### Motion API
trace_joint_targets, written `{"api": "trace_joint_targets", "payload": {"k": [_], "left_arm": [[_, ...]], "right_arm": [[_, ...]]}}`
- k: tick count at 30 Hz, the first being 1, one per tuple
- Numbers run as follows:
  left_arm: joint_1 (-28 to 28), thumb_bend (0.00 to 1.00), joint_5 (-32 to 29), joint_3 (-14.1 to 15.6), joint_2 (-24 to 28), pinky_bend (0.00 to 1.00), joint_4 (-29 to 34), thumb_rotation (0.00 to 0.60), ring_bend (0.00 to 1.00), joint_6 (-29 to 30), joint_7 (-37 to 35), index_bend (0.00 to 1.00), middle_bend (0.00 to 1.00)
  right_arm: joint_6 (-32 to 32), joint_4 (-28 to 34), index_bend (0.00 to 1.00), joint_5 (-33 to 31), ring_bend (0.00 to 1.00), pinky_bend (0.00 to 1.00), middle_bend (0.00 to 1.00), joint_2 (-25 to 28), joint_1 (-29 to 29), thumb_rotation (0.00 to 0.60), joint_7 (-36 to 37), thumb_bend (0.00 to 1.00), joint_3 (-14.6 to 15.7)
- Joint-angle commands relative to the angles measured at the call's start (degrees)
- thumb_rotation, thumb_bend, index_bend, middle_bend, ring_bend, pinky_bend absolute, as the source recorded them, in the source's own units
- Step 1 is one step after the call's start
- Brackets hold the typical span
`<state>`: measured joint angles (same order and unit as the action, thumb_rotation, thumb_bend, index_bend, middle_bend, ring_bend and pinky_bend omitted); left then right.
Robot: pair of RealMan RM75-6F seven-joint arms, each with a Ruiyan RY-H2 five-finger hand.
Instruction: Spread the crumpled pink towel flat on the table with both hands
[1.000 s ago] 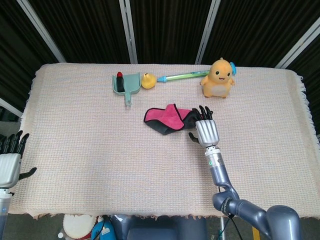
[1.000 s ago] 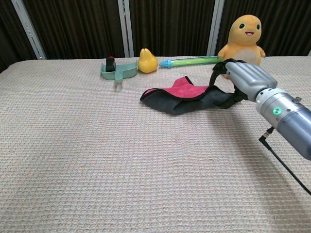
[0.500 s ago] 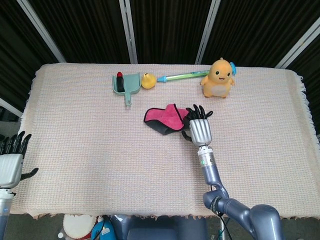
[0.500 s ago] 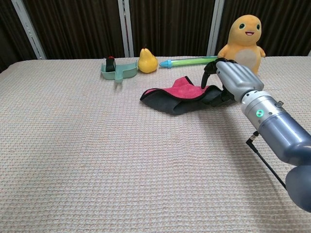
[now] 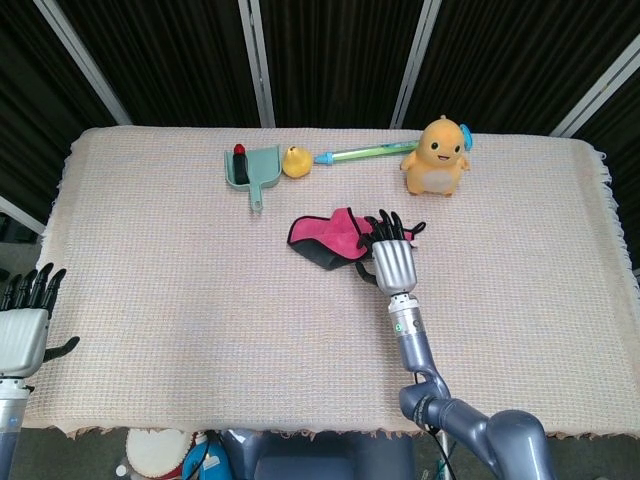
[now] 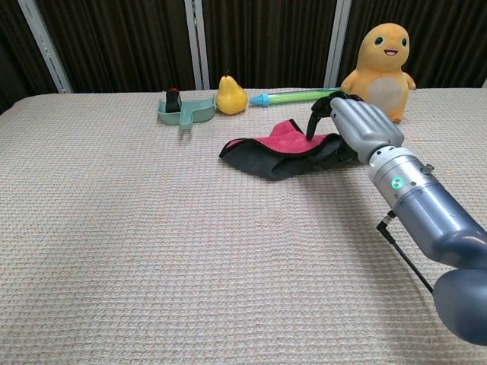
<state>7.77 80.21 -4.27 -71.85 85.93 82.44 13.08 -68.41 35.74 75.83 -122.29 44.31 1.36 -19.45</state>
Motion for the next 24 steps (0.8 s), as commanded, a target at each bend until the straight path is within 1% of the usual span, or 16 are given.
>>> {"api": "trace_joint_targets", "payload": {"k": [1, 4, 7, 11, 17, 24], "left_arm": [[0.0, 0.0, 0.1, 0.0, 0.0, 0.0, 0.0, 0.6, 0.0, 0.1, -0.1, 0.0, 0.0], [0.0, 0.0, 0.1, 0.0, -0.1, 0.0, -0.1, 0.6, 0.0, 0.2, -0.1, 0.0, 0.0], [0.0, 0.0, 0.1, 0.0, -0.1, 0.0, -0.1, 0.6, 0.0, 0.2, -0.1, 0.0, 0.0], [0.0, 0.0, 0.0, 0.0, -0.2, 0.0, -0.2, 0.6, 0.0, 0.0, 0.0, 0.0, 0.0], [0.1, 0.0, 0.1, 0.1, -0.3, 0.0, -0.2, 0.6, 0.0, 0.0, 0.2, 0.0, 0.0], [0.1, 0.0, 0.5, 0.3, -0.3, 0.0, 0.0, 0.6, 0.0, 0.3, 0.4, 0.0, 0.0]], "right_arm": [[0.3, -1.0, 0.46, -0.3, 0.05, 0.04, 0.21, -0.6, 0.3, 0.6, 0.2, 0.3, -0.1], [0.7, -2.1, 0.42, -1.0, 0.05, 0.04, 0.21, -1.4, 1.1, 0.6, 0.9, 0.3, -0.9], [0.1, -3.3, 0.42, -0.9, 0.05, 0.04, 0.21, -1.9, 1.6, 0.6, 1.2, 0.3, -1.2], [-0.7, -4.0, 0.46, -0.4, 0.05, 0.04, 0.21, -2.2, 1.8, 0.6, 2.2, 0.32, -0.8], [-1.8, -3.9, 0.52, 0.2, 0.06, 0.04, 0.22, -2.2, 1.6, 0.6, 3.1, 0.39, -0.3], [-1.9, -3.8, 0.53, 0.2, 0.06, 0.04, 0.23, -2.1, 1.7, 0.6, 3.5, 0.4, -0.2]]}}
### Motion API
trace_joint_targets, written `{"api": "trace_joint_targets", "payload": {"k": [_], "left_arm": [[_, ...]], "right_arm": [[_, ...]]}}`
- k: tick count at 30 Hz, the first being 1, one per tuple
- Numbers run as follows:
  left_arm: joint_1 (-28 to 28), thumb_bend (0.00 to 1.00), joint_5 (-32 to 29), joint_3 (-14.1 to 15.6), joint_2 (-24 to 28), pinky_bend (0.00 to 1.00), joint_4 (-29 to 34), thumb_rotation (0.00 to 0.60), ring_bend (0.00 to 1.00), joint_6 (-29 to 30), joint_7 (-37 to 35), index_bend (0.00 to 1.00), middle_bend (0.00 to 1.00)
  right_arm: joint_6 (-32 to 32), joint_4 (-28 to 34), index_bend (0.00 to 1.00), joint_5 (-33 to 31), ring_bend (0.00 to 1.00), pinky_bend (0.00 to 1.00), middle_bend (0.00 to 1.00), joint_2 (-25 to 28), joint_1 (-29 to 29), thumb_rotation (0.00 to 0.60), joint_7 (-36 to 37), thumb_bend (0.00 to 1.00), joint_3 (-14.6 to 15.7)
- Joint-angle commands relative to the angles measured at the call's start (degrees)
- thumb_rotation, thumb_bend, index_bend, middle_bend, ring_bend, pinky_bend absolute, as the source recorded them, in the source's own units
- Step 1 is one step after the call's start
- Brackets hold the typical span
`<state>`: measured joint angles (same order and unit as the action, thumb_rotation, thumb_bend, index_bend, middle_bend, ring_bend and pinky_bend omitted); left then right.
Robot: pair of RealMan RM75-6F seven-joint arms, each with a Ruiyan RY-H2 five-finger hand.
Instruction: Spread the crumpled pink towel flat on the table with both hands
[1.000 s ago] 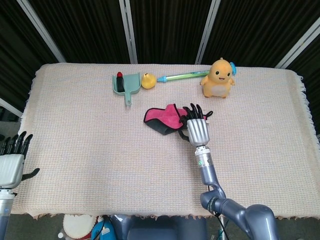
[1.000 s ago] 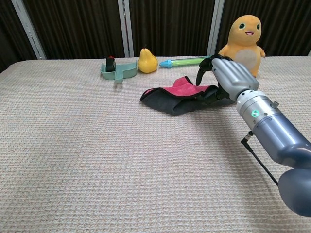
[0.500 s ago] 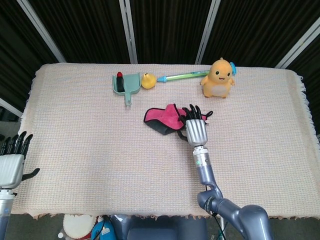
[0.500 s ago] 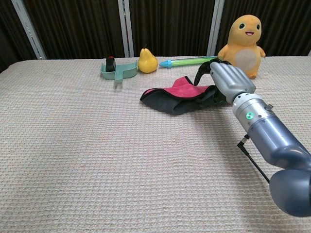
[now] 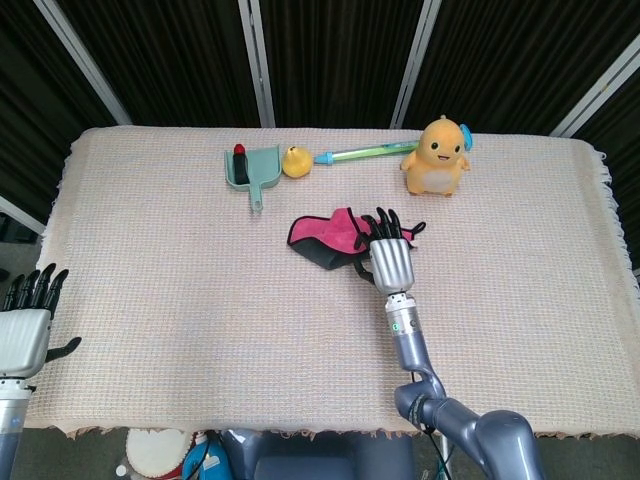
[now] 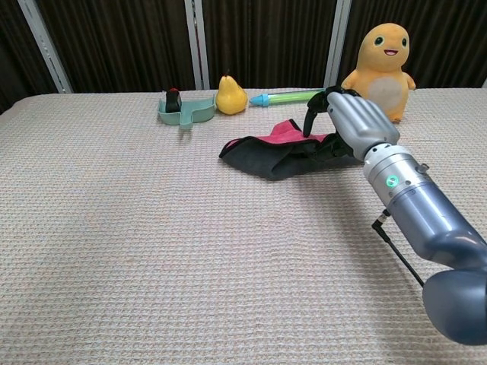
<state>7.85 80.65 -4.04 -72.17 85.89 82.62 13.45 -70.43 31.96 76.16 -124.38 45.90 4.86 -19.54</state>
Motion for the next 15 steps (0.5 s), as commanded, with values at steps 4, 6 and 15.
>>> {"api": "trace_joint_targets", "payload": {"k": [4, 6, 15], "left_arm": [[0.0, 0.0, 0.2, 0.1, 0.1, 0.0, 0.3, 0.6, 0.0, 0.1, 0.1, 0.0, 0.0], [0.0, 0.0, 0.2, 0.1, 0.1, 0.0, 0.3, 0.6, 0.0, 0.1, 0.1, 0.0, 0.0], [0.0, 0.0, 0.3, 0.2, 0.1, 0.0, 0.3, 0.6, 0.0, 0.0, 0.1, 0.0, 0.0]], "right_arm": [[0.7, 0.0, 0.53, -0.3, 0.06, 0.04, 0.23, 0.0, 0.1, 0.6, -0.4, 0.41, 0.0], [0.8, -0.1, 0.54, -0.3, 0.06, 0.04, 0.23, 0.0, 0.1, 0.6, -0.6, 0.44, 0.2], [0.6, 0.7, 0.6, 0.0, 0.06, 0.04, 0.23, 0.6, -0.5, 0.6, -0.4, 0.56, 0.9]]}}
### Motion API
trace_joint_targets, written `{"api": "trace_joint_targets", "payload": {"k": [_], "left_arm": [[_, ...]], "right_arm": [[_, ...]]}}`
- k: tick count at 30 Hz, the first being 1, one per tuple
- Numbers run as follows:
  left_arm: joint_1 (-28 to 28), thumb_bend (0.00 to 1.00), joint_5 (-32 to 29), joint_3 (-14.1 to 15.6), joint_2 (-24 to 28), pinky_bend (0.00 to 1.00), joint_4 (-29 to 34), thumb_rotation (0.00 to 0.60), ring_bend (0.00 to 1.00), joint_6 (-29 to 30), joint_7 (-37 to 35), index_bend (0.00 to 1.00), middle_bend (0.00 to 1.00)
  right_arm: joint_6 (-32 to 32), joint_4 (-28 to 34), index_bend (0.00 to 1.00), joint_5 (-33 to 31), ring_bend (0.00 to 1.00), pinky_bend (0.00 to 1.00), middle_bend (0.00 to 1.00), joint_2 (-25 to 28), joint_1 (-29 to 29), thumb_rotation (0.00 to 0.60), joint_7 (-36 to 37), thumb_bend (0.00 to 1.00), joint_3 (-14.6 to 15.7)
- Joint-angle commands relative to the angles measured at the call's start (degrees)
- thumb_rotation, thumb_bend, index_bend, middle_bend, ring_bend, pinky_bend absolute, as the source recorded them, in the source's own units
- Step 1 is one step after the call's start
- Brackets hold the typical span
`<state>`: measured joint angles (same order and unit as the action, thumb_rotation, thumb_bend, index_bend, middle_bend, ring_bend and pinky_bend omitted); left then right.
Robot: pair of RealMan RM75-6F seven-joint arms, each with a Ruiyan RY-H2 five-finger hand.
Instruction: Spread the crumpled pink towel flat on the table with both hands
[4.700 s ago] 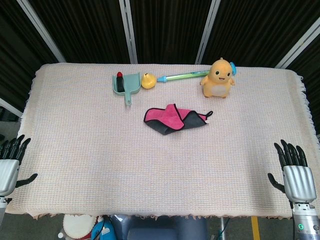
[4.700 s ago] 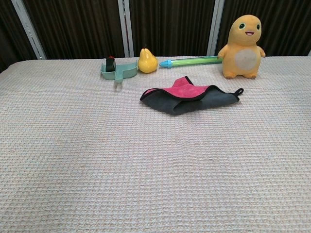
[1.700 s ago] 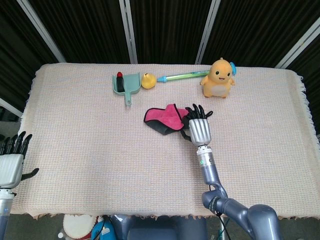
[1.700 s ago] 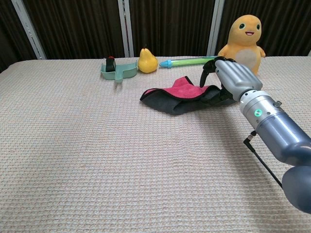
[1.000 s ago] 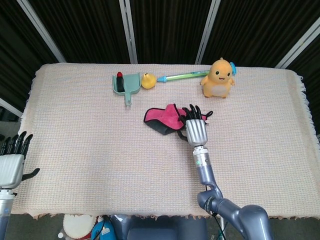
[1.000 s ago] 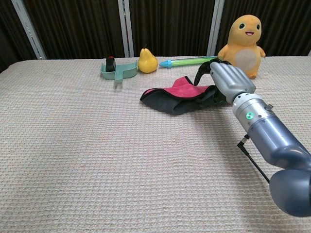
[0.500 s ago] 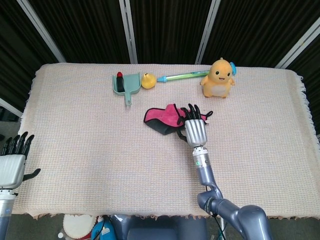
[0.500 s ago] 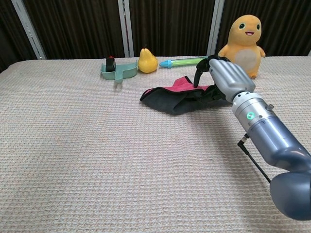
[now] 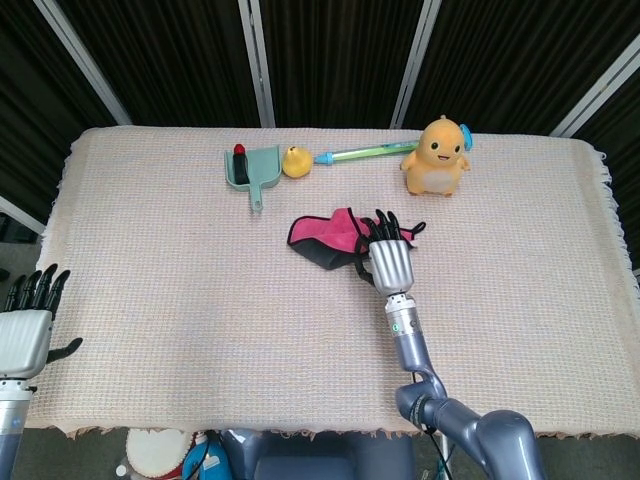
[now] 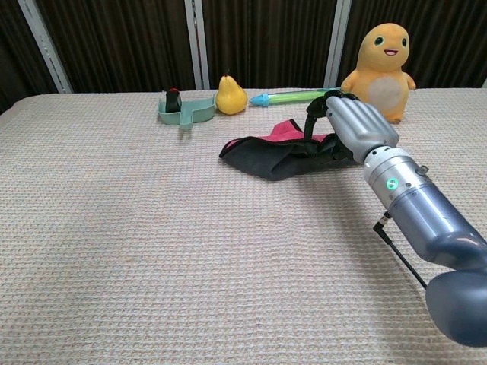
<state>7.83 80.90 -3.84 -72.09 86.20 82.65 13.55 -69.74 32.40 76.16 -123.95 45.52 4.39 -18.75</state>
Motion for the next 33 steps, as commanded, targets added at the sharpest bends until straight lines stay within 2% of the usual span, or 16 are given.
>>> {"api": "trace_joint_targets", "payload": {"k": [1, 7, 10, 15, 23, 33], "left_arm": [[0.0, 0.0, 0.0, 0.0, 0.0, 0.0, 0.0, 0.6, 0.0, -0.1, 0.0, 0.0, 0.0], [0.1, 0.0, 0.1, 0.1, -0.1, 0.0, 0.1, 0.6, 0.0, -0.3, 0.2, 0.0, 0.0], [0.2, 0.0, 0.1, 0.3, -0.2, 0.0, 0.2, 0.6, 0.0, -0.5, 0.2, 0.0, 0.0], [0.3, 0.0, -0.2, 0.4, -0.2, 0.0, 0.5, 0.6, 0.0, -1.2, 0.1, 0.0, 0.0], [0.8, 0.0, -1.1, 0.5, -0.7, 0.0, 0.8, 0.6, 0.0, -2.7, 0.3, 0.0, 0.0], [2.0, 0.0, -3.3, -0.7, -1.3, 0.0, 2.1, 0.6, 0.0, -5.0, -0.5, 0.0, 0.0]], "right_arm": [[0.0, 0.5, 0.6, 0.0, 0.06, 0.04, 0.23, 0.3, -0.2, 0.6, 0.1, 0.56, 0.1], [-0.9, 3.5, 0.6, 0.4, 0.06, 0.04, 0.23, 2.6, -0.8, 0.6, -0.6, 0.56, 0.2], [-1.2, 7.2, 0.6, 0.0, 0.06, 0.04, 0.24, 5.2, -1.0, 0.6, -1.7, 0.56, -0.7], [-2.6, 15.9, 0.6, -0.6, 0.06, 0.04, 0.23, 11.4, -1.0, 0.6, -6.7, 0.56, -3.0], [-3.7, 34.2, 0.6, -2.7, 0.06, 0.04, 0.24, 22.5, -1.8, 0.6, -16.3, 0.56, -7.4], [-3.6, 47.1, 0.6, -5.7, 0.06, 0.04, 0.24, 30.9, -1.3, 0.6, -25.1, 0.56, -11.2]]}}
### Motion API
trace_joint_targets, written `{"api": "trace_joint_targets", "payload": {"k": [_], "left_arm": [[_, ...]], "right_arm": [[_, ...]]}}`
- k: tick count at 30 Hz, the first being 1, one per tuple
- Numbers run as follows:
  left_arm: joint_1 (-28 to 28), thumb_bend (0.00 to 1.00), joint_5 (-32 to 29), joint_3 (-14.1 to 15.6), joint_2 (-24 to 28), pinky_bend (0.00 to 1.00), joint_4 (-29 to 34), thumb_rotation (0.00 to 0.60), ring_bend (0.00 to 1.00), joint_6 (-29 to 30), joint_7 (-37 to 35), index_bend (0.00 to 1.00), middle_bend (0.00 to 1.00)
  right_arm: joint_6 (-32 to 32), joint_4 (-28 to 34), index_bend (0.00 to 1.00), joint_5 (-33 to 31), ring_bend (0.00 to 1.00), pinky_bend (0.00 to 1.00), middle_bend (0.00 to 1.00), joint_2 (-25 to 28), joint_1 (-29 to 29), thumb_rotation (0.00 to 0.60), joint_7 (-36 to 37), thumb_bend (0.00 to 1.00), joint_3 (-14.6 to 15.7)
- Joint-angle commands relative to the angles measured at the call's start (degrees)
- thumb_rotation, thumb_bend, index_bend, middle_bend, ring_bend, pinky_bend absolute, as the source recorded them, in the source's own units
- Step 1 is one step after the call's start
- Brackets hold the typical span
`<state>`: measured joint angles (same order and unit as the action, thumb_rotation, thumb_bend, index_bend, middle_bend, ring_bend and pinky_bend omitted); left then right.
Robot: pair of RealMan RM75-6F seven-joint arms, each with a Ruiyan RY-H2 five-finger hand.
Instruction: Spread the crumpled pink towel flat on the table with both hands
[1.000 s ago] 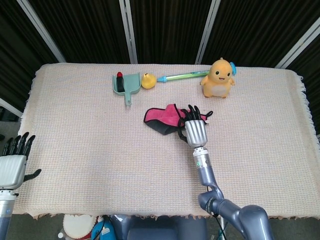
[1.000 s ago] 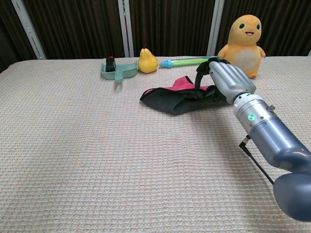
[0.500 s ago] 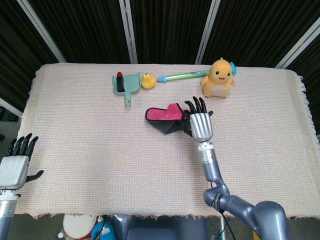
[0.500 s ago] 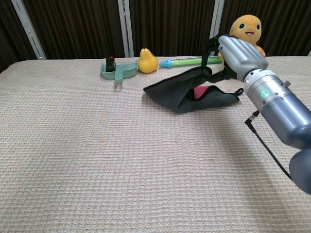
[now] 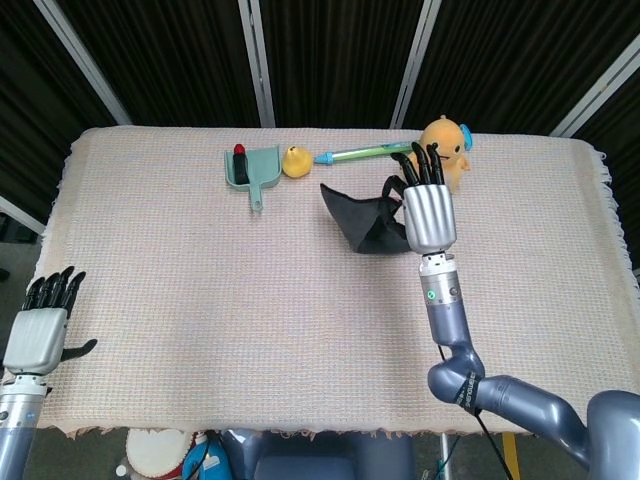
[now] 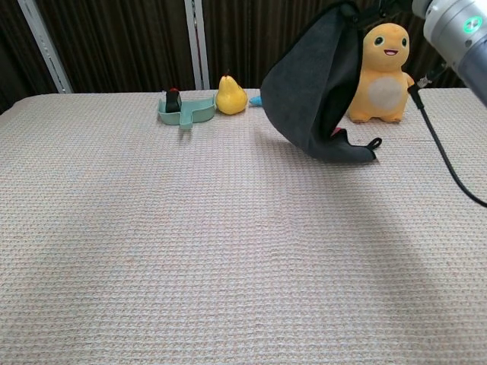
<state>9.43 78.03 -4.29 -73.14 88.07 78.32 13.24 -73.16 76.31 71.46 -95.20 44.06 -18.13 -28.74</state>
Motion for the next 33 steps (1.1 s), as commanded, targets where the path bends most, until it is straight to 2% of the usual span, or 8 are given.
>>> {"api": "trace_joint_targets", "payload": {"k": [1, 5, 14, 25, 30, 33], "left_arm": [[0.6, 0.0, -0.6, -0.4, -0.3, 0.0, 0.3, 0.6, 0.0, -0.9, -0.2, 0.0, 0.0], [1.5, 0.0, -1.0, -1.0, -0.8, 0.0, 0.3, 0.6, 0.0, -1.7, -0.2, 0.0, 0.0], [2.4, 0.0, -1.7, -1.6, -1.7, 0.0, -0.6, 0.6, 0.0, -2.4, -0.3, 0.0, 0.0], [3.9, 0.0, -1.4, -1.9, -2.6, 0.0, -0.8, 0.6, 0.0, -3.4, -0.2, 0.0, 0.0], [5.6, 0.0, -1.2, -3.0, -3.2, 0.0, 0.4, 0.6, 0.0, -4.2, 0.0, 0.0, 0.0], [7.1, 0.0, -1.5, -4.6, -3.9, 0.0, 1.1, 0.6, 0.0, -4.7, 0.0, 0.02, 0.0]], "right_arm": [[-0.3, 3.9, 0.6, -1.0, 0.06, 0.04, 0.24, 2.6, 0.2, 0.6, -3.0, 0.56, -1.3], [0.0, 6.8, 0.6, -0.8, 0.06, 0.04, 0.24, 5.0, 0.7, 0.6, -5.5, 0.56, -1.3], [0.5, 8.6, 0.6, 0.4, 0.06, 0.04, 0.24, 9.3, 1.9, 0.6, -8.5, 0.56, -1.2], [-0.8, 11.9, 0.6, -1.9, 0.06, 0.04, 0.24, 11.4, 1.3, 0.6, -10.0, 0.56, -0.8], [-0.6, 13.0, 0.6, -3.1, 0.06, 0.04, 0.24, 12.6, 1.7, 0.6, -10.3, 0.56, -1.4], [-1.3, 14.4, 0.6, -2.8, 0.06, 0.04, 0.24, 13.4, 1.2, 0.6, -10.2, 0.56, -0.9]]}}
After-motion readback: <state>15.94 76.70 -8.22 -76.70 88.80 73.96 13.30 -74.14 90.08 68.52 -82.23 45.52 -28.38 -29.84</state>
